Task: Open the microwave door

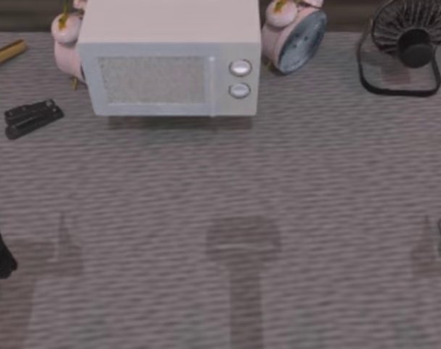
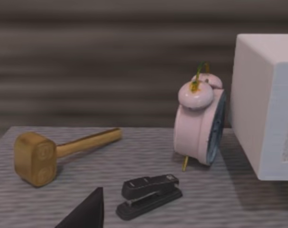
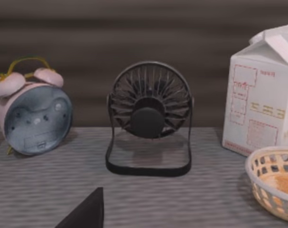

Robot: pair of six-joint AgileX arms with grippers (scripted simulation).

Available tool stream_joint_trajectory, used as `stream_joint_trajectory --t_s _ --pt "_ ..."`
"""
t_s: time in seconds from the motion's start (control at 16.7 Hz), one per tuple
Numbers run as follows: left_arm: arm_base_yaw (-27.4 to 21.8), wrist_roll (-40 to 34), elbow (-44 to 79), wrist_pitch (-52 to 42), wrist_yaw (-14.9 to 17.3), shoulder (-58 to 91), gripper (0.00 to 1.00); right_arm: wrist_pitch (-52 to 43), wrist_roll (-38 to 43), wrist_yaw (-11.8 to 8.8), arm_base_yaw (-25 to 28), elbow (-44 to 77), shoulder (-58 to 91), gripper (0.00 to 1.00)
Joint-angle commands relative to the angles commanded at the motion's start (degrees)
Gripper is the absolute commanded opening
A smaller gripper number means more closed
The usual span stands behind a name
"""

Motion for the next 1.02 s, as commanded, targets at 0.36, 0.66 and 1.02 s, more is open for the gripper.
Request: stream_joint_trajectory --t_s 0.36,0.66,1.02 --pt "-2.26 -2.09 5.90 -3.65 -0.91 5.77 1.00 0.00 0.00 0.00 0.00 0.00 0.00 1.00" --pt "-8.69 -8.05 26.49 -15.29 -4.04 25.93 1.00 0.00 0.00 0.00 0.00 0.00 0.00 1.00" --pt "-18.75 -16.84 63.09 -35.05 -9.13 63.00 1.00 0.00 0.00 0.00 0.00 0.00 0.00 1.00"
